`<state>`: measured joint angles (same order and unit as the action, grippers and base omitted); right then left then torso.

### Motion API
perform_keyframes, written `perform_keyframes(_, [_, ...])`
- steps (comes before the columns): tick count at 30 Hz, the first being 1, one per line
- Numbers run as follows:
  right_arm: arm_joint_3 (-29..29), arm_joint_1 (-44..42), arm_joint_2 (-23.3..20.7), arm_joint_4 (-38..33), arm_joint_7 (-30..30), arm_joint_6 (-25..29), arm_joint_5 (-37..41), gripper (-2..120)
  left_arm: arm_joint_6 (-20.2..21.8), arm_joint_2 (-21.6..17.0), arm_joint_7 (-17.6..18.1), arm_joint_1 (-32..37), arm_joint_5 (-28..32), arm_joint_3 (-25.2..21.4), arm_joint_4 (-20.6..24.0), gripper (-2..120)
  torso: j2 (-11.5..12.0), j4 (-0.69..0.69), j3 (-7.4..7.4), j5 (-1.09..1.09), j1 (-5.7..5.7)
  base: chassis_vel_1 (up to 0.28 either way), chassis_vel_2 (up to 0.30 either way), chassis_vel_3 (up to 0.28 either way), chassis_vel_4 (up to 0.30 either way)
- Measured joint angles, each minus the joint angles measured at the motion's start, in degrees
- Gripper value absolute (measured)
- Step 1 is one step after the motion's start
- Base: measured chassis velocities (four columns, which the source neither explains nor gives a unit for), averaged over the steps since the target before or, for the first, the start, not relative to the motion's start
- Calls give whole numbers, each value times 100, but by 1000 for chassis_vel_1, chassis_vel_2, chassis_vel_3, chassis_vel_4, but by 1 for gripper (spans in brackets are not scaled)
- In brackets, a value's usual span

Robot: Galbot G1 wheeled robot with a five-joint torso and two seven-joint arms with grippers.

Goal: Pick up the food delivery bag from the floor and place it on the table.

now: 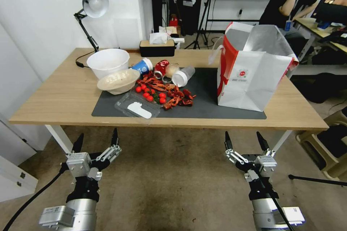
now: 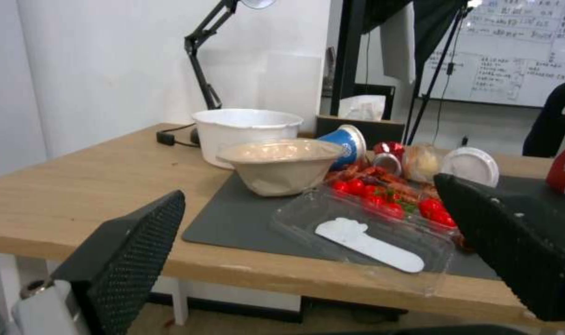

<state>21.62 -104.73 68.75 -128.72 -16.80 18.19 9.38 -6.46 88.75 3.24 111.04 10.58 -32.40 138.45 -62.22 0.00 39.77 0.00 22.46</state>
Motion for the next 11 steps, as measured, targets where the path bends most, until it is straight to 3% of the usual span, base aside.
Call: perform_keyframes(11, [6, 2, -4, -6, 7, 1, 10, 100, 4, -1, 8, 2, -5, 0, 5, 100, 0, 0, 0, 0, 0, 0, 0, 0, 0])
